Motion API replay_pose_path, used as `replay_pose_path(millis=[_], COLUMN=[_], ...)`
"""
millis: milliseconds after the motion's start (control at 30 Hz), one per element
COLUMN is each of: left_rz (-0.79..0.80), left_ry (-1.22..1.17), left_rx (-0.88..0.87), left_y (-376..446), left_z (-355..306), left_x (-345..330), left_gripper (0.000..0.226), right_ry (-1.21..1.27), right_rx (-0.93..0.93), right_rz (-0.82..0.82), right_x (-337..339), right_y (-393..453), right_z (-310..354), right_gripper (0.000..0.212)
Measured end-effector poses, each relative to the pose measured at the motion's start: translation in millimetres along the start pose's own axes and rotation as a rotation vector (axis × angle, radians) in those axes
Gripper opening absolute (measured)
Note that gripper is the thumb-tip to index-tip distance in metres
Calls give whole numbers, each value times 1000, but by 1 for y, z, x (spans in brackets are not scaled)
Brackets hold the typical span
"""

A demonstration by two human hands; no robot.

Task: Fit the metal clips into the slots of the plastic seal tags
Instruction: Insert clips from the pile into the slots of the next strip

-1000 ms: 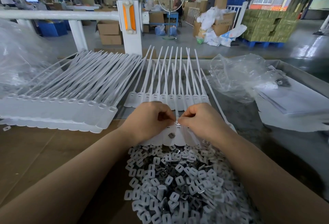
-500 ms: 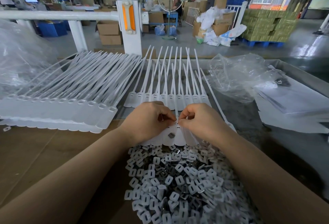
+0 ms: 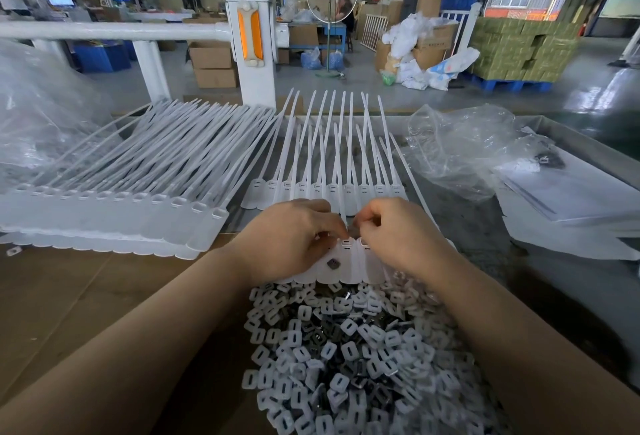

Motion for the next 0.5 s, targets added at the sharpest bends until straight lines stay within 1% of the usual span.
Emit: replay_pose_path(millis=[100,233,333,500], left_rz=[65,142,171,169], left_ry=[106,252,295,322], left_rx=[-23,-58,-72,-70], left_y=[1,4,5,5], left_z=[-5,-10,-12,-9], left_x=[-1,-4,-5,-6], left_gripper=[26,28,29,28], right_ry=[-2,15,23,31], right_rx=[-4,-4,-4,-6], right_rz=[12,22,25,33], right_x=[-1,-2,-2,-2], right_y=[-1,-1,-1,-1], right_z=[1,0,0,0], right_gripper=[26,22,22,22])
Point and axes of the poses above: each hand's wrist, its own y-axis towards the middle knuckle, its own x-axis out of the back of the hand, z = x × y, the point moved 7 cm from there along y, towards the middle knuckle, and after that the axes turned 12 degrees about z, right-handed, at the moved point
